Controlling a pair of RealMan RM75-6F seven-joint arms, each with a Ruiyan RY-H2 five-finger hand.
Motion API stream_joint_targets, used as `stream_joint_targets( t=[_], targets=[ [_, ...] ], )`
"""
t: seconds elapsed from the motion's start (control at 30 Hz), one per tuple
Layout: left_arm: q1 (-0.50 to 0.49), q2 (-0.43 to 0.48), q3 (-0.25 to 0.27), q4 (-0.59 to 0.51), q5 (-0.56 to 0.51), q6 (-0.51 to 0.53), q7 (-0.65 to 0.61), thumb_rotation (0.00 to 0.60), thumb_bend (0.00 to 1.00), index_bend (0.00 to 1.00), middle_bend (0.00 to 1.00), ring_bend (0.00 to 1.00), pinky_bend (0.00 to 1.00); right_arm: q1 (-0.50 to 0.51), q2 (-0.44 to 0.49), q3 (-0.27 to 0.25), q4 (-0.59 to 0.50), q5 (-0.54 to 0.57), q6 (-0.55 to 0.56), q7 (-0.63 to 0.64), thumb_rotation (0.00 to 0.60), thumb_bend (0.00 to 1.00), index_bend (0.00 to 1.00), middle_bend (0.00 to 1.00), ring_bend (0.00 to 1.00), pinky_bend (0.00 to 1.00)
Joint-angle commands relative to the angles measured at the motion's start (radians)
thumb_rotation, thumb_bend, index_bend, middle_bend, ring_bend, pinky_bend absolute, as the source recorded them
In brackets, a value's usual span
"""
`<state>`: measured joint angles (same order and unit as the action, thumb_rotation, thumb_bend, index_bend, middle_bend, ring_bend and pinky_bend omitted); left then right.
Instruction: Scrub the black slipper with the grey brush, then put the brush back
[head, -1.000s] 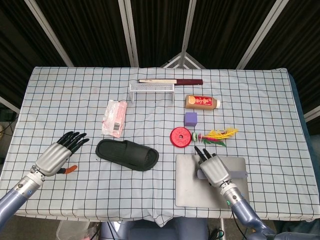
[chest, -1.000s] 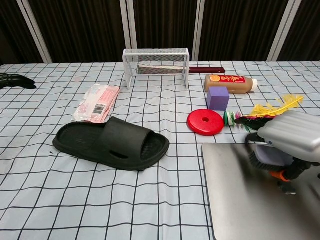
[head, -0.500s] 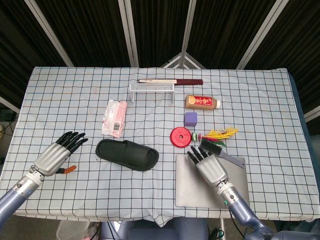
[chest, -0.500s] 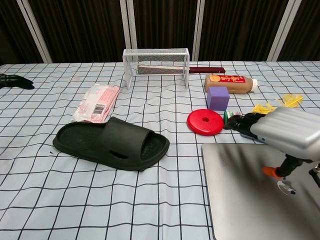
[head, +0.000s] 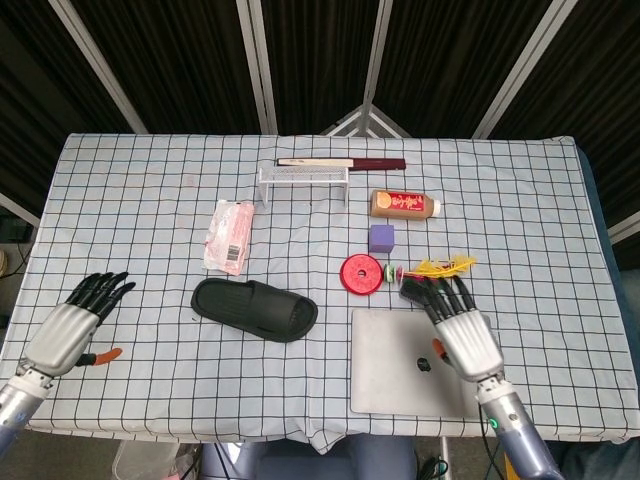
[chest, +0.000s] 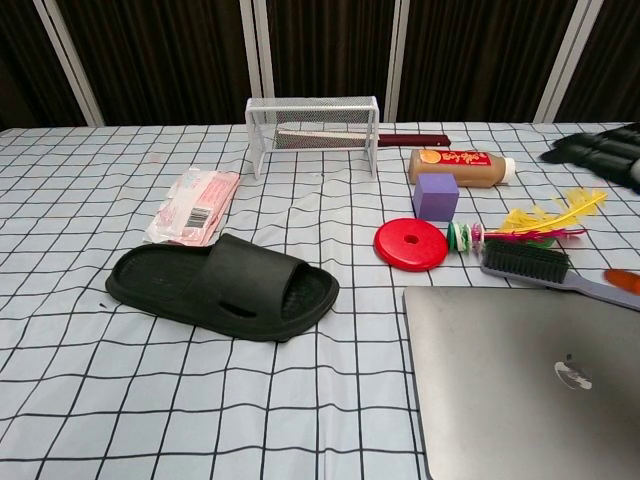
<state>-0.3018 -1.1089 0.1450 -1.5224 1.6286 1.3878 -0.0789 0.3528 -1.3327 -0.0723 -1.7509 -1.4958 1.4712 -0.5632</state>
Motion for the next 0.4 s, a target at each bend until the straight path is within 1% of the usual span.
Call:
stream_joint_targets(
  t=[0.03, 0.13, 0.23, 0.3, 0.4],
  targets=[
    [0.106, 0.011, 0.014, -0.089, -0.073, 0.102, 0.121, 0.600, 0.08, 0.00, 0.00, 0.00, 0.00, -0.176, 0.072, -0.066, 0.075, -0.096, 0.234, 0.246, 0.600, 0.34, 0.00, 0.00, 0.00, 0.00],
    [0.157, -0.020, 0.020, -0.086, -0.108, 0.131, 0.193, 0.600, 0.07, 0.00, 0.00, 0.00, 0.00, -0.236, 0.074, -0.062, 0.142, -0.065, 0.295, 0.348, 0.600, 0.34, 0.00, 0.00, 0.00, 0.00],
    [0.197, -0.056, -0.002, -0.073, -0.160, 0.169, 0.269, 0.600, 0.06, 0.00, 0.00, 0.00, 0.00, -0.266, 0.111, -0.062, 0.160, -0.019, 0.287, 0.415, 0.600, 0.34, 0.00, 0.00, 0.00, 0.00],
    [0.212, -0.069, -0.022, -0.070, -0.161, 0.208, 0.280, 0.600, 0.05, 0.00, 0.00, 0.00, 0.00, -0.275, 0.132, -0.048, 0.159, 0.004, 0.287, 0.432, 0.600, 0.34, 0.00, 0.00, 0.00, 0.00],
    [0.222, -0.076, -0.032, -0.051, -0.127, 0.245, 0.267, 0.600, 0.05, 0.00, 0.00, 0.00, 0.00, -0.282, 0.147, -0.040, 0.157, 0.008, 0.280, 0.443, 0.600, 0.34, 0.00, 0.00, 0.00, 0.00]
  ],
)
